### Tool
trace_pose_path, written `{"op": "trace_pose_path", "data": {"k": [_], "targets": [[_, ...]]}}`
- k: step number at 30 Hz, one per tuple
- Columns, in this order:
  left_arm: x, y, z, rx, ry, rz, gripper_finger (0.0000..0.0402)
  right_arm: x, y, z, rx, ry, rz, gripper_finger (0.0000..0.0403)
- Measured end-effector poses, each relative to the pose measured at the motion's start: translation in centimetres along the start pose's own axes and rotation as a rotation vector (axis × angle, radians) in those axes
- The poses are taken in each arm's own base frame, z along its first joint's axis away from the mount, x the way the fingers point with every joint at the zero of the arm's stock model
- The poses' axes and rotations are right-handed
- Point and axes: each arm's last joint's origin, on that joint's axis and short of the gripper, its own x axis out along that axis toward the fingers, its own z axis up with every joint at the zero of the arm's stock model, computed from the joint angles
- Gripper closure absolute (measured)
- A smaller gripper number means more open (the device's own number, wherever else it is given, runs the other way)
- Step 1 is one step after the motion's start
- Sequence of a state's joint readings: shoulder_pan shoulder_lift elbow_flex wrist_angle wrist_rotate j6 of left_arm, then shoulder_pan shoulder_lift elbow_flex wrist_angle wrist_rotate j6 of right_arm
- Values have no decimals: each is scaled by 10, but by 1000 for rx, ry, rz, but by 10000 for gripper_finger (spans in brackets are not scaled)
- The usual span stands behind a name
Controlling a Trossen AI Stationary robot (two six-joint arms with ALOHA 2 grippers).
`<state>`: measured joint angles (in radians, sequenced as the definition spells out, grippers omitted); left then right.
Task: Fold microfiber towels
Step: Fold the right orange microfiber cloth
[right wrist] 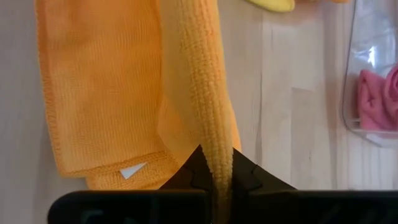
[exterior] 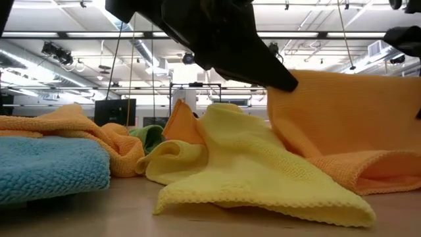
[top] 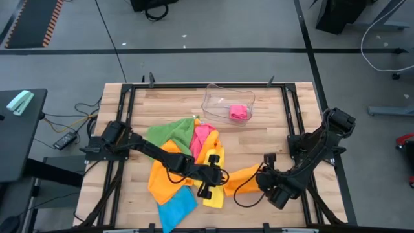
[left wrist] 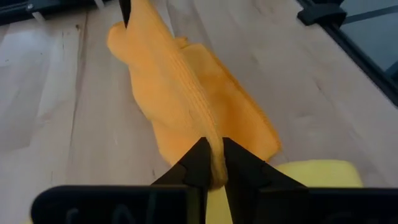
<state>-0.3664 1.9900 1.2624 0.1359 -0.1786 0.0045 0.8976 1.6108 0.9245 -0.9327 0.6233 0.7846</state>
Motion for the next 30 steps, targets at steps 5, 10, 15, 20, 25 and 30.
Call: {"op": "trace_pose_path", "data": {"k": [5,10,15,20,25,30], "targets": [[-1,-7,2,4,-26,-12,360,8,4,-11,-42,-24,0,384],[0,-13,0,12,-26,-23,361,12,7,-18,-54,-45,-2,384],[9,-19,-6,12,-40,-33,359,11,9,-21,-71,-59,4,384],[19,-26,-13,28,-63,-53,365,10,14,-21,-59,-69,48,384],[19,-28,-14,33,-65,-62,363,9,18,-20,-46,-60,107,384],[19,-30,-13,27,-72,-67,368,9,20,-20,-57,-52,140,384]]}}
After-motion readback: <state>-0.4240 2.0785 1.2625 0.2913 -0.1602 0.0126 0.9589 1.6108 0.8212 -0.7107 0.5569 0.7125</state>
